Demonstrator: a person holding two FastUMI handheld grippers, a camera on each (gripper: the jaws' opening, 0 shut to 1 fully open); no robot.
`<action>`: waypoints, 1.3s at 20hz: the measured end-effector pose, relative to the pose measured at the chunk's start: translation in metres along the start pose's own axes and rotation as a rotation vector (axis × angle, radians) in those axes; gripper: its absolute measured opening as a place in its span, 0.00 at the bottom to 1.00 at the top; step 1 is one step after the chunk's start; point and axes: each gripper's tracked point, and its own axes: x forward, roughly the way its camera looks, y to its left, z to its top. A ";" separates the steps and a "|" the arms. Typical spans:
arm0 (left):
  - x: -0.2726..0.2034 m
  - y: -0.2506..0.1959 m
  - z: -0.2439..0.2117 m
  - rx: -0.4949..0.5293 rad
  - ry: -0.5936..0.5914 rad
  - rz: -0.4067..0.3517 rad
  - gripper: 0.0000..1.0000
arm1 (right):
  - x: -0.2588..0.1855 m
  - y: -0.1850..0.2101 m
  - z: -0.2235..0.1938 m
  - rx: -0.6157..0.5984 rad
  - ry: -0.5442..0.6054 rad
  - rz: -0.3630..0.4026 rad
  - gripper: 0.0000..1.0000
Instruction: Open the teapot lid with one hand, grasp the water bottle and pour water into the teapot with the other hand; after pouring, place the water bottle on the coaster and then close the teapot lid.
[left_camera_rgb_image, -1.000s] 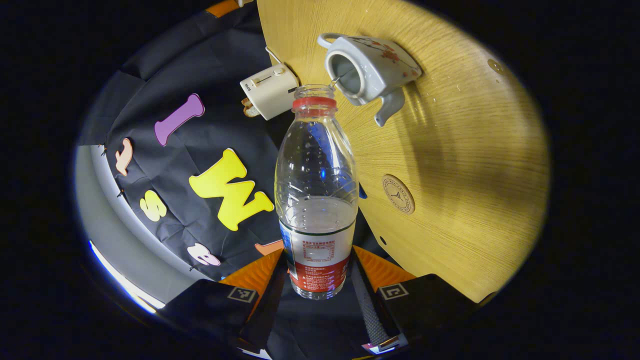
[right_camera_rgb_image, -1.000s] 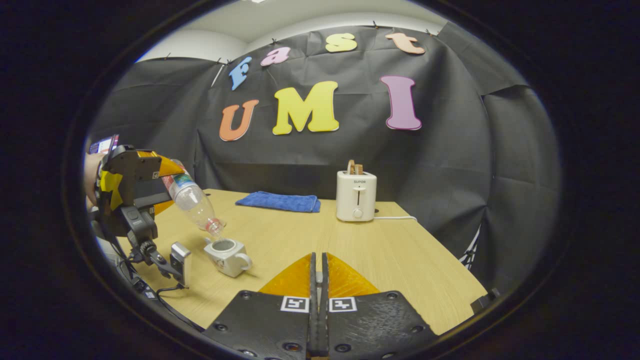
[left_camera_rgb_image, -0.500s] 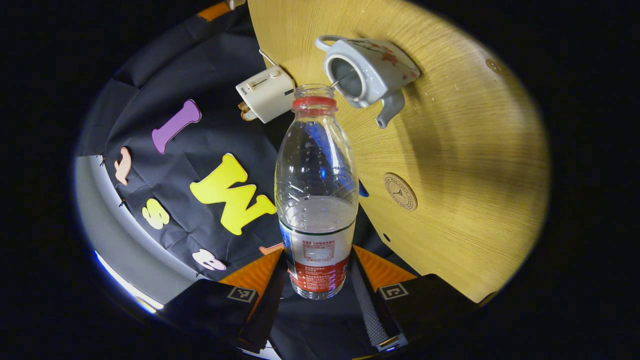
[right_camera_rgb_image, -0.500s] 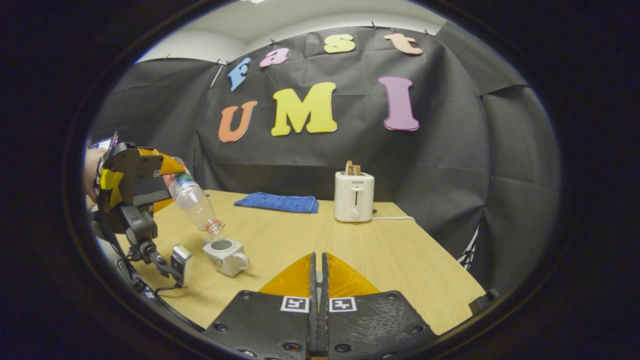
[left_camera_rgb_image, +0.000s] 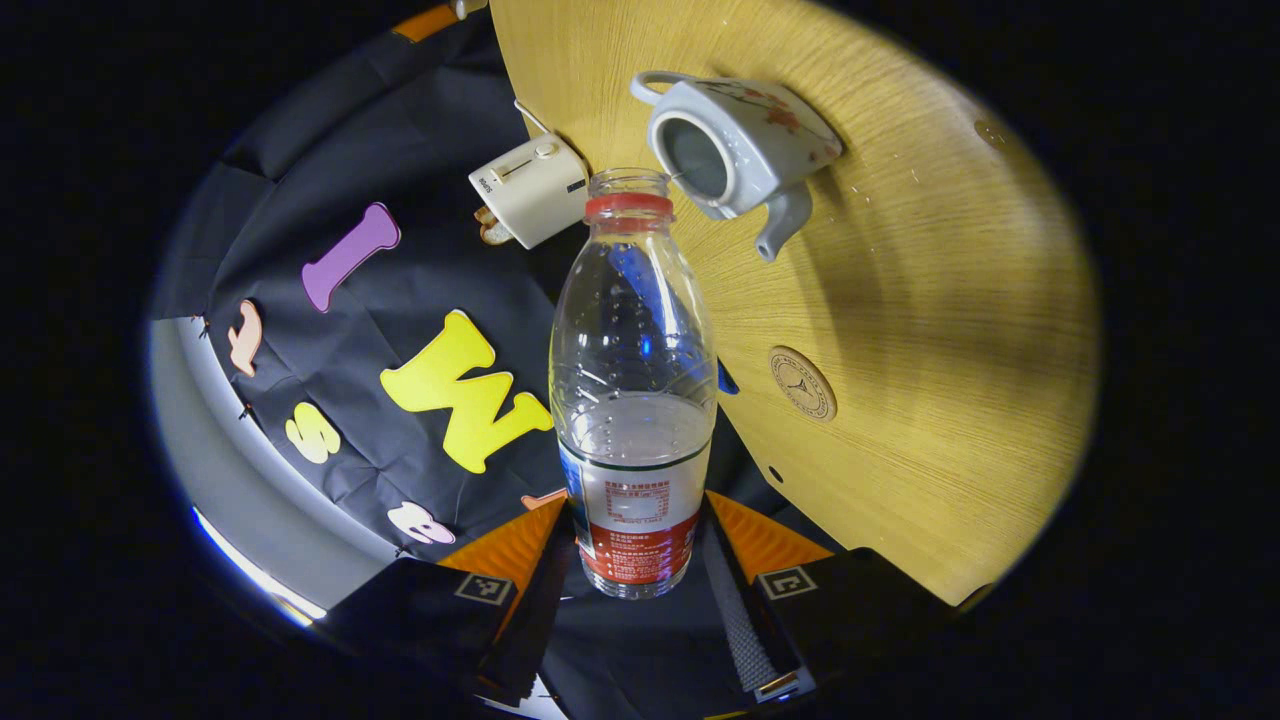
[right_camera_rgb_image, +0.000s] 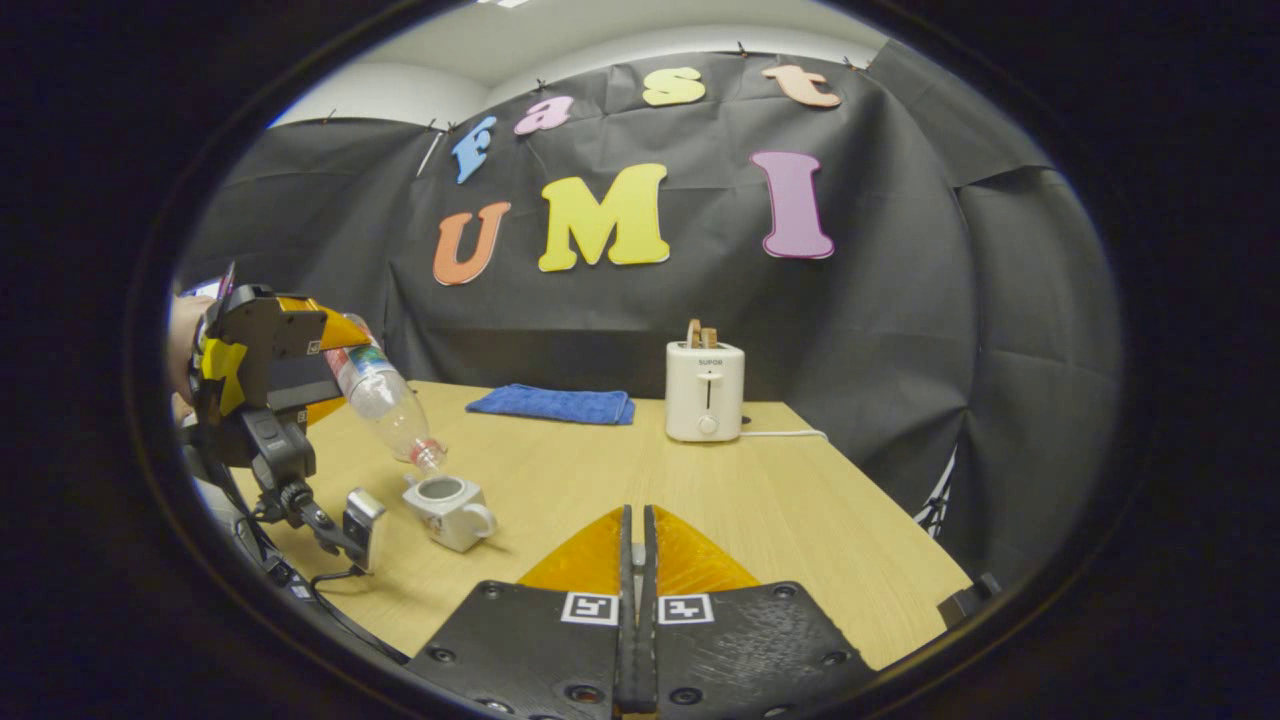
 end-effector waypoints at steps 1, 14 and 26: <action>0.000 0.001 0.000 -0.002 -0.002 0.003 0.74 | -0.001 -0.001 0.000 0.001 -0.001 -0.003 0.00; 0.002 -0.013 -0.004 -0.248 -0.025 0.008 0.73 | 0.001 0.007 0.003 0.007 0.007 -0.010 0.00; -0.014 -0.080 0.006 -1.175 -0.066 -0.232 0.74 | 0.004 0.034 0.022 0.003 -0.003 0.002 0.00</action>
